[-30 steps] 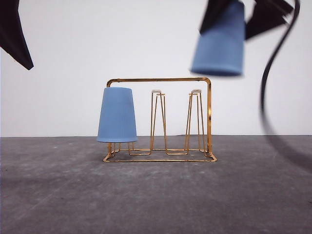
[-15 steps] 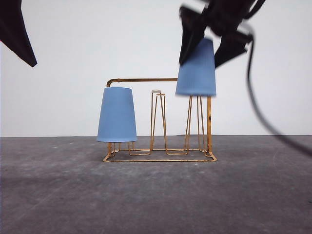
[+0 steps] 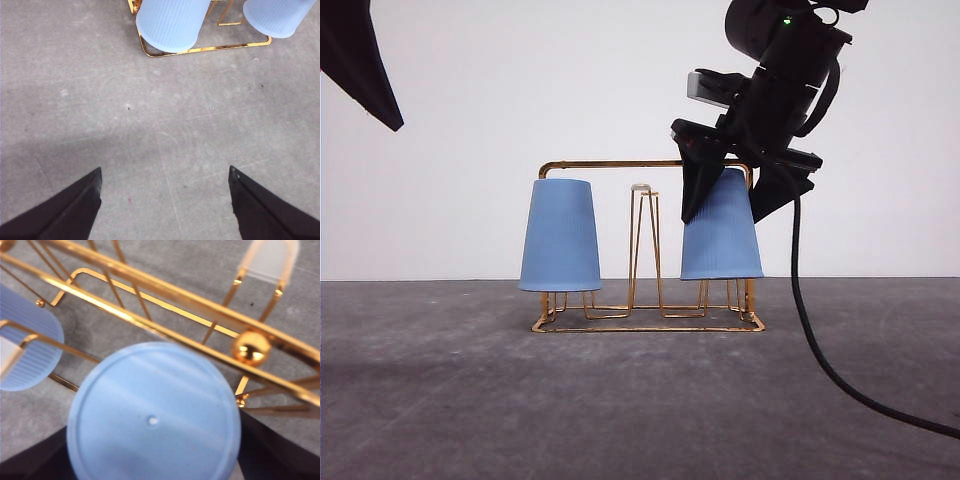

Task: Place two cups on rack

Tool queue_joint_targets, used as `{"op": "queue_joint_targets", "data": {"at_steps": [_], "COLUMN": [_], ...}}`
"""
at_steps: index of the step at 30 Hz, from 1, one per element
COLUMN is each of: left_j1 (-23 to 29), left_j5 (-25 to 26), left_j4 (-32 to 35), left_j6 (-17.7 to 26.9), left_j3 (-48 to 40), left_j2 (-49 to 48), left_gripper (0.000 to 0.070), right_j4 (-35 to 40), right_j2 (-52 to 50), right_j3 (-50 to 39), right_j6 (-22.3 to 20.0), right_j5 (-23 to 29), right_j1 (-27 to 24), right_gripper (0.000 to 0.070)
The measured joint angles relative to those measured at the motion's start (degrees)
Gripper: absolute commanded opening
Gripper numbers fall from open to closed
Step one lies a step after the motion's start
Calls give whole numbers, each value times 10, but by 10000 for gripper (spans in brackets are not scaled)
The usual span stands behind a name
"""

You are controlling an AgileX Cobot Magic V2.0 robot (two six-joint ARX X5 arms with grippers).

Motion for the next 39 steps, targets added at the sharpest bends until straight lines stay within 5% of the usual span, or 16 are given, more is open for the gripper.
{"op": "queue_joint_targets", "data": {"at_steps": [7,24,39], "left_j1": [0,0,0], "left_j5": [0,0,0], "left_j4": [0,0,0], "left_j6": [0,0,0], "left_j3": [0,0,0], "left_j2": [0,0,0], "left_gripper": [471,471,471], "right_j4": [-13,-320,-15], "right_j2": [0,-105,-422], "right_j3": [0,138,-272], "right_j6": [0,-11,-14], "right_j5": [0,0,-1], "right_j1": [0,2,6], "right_gripper": [633,608,602]}}
